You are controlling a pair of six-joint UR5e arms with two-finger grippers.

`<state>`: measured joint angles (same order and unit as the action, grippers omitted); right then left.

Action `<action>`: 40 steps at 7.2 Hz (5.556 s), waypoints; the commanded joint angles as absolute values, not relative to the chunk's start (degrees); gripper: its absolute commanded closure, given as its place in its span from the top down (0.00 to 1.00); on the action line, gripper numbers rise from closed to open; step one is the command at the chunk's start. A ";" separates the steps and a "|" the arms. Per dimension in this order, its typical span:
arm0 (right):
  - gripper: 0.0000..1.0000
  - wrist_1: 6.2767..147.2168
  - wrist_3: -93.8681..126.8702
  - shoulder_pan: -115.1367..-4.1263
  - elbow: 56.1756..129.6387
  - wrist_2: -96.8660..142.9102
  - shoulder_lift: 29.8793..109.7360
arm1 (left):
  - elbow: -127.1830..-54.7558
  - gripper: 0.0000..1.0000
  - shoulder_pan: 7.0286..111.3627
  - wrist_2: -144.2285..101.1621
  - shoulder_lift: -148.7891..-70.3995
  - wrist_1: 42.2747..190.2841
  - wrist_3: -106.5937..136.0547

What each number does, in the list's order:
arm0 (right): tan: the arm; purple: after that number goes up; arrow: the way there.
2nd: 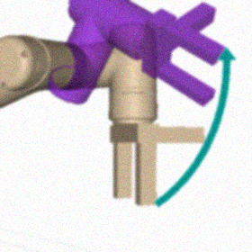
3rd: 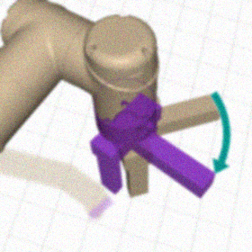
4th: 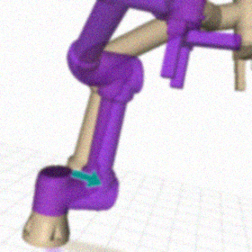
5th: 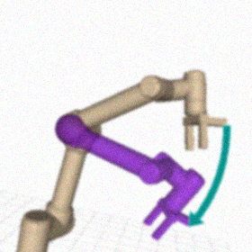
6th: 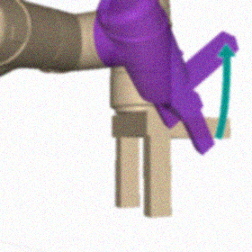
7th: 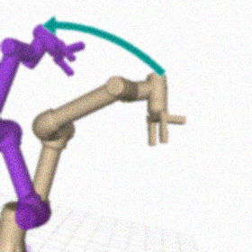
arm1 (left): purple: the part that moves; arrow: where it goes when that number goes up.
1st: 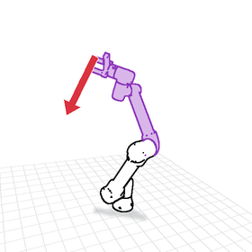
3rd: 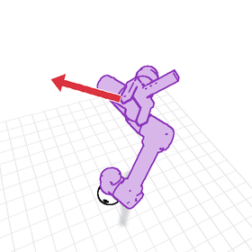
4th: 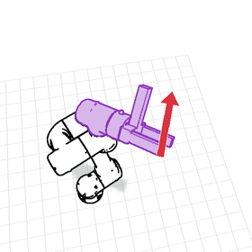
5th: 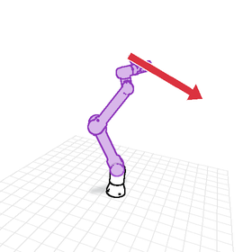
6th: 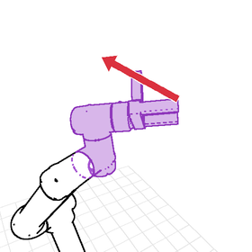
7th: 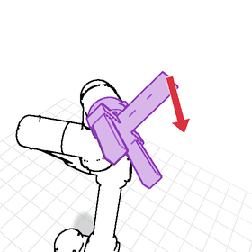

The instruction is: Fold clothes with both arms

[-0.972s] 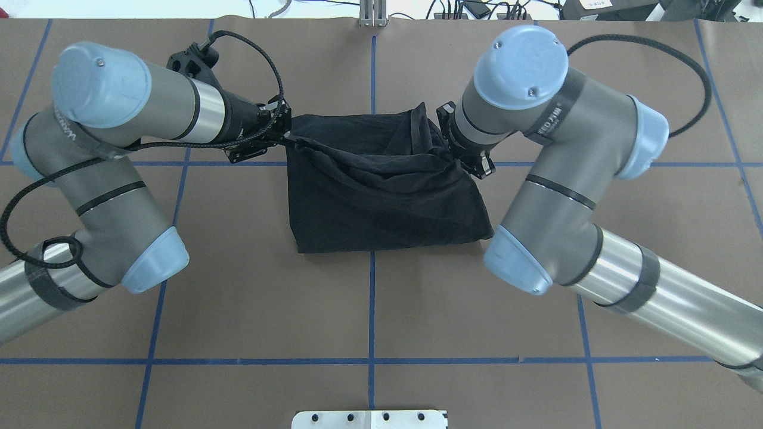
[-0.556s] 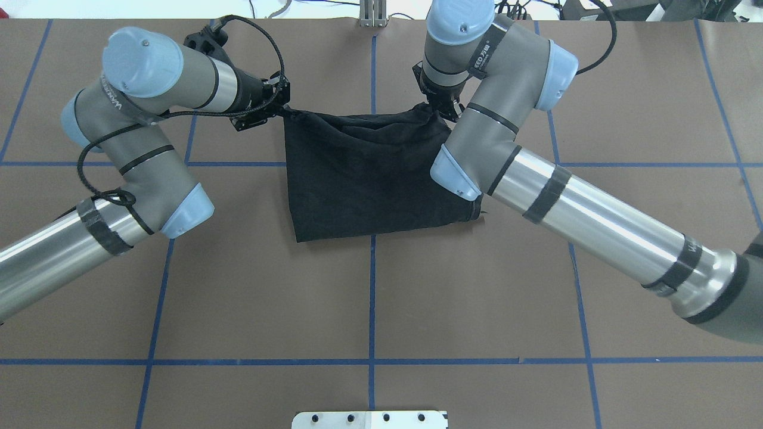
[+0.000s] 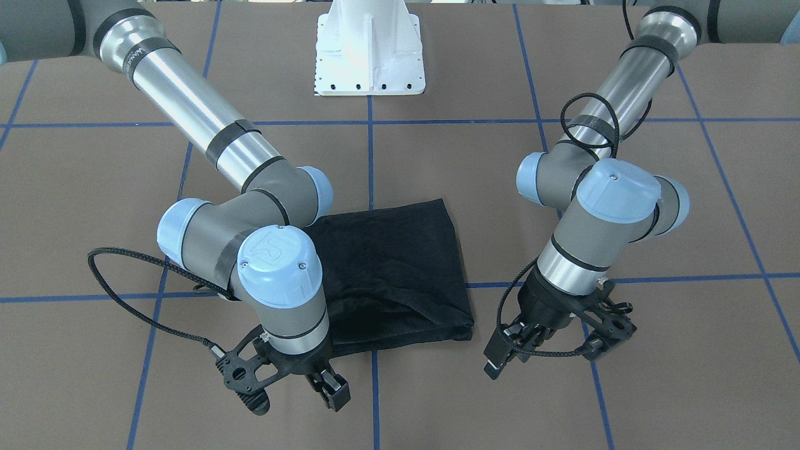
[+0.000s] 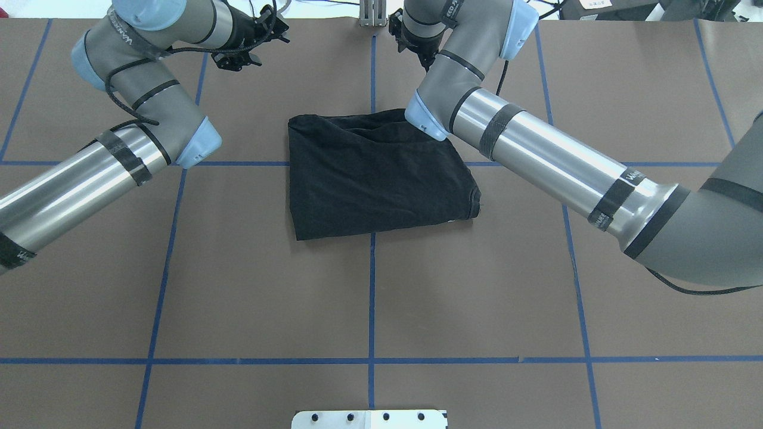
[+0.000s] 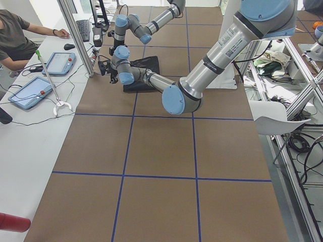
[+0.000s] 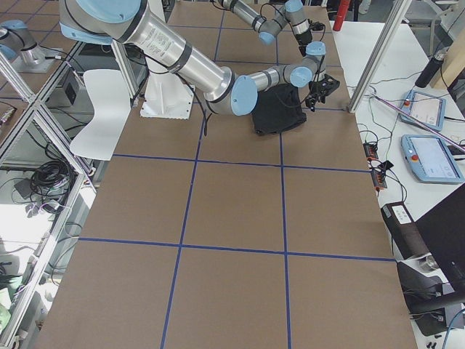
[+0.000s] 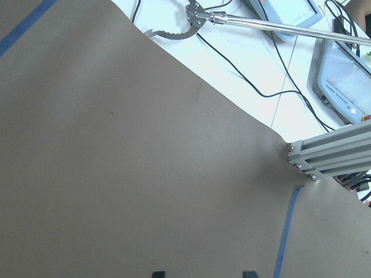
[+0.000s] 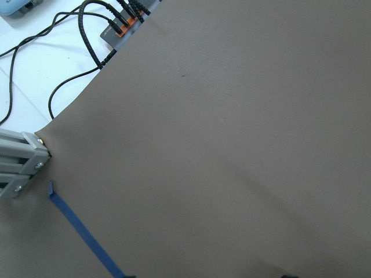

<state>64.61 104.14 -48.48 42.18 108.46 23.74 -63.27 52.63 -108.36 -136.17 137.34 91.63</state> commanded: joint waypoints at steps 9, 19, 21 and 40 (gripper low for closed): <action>1.00 88.62 17.51 -79.87 90.24 130.87 75.04 | -97.04 1.00 77.47 -123.91 -93.79 118.16 3.95; 1.00 106.61 3.25 -82.27 103.44 134.74 79.89 | -98.26 1.00 84.90 -133.93 -90.97 106.08 -6.68; 1.00 106.44 2.73 -81.66 101.96 134.30 80.76 | -98.88 1.00 85.08 -133.95 -90.79 105.65 -6.77; 1.00 99.40 4.31 -83.93 99.05 136.49 90.70 | -94.48 1.00 85.52 -138.78 -92.02 106.17 -6.85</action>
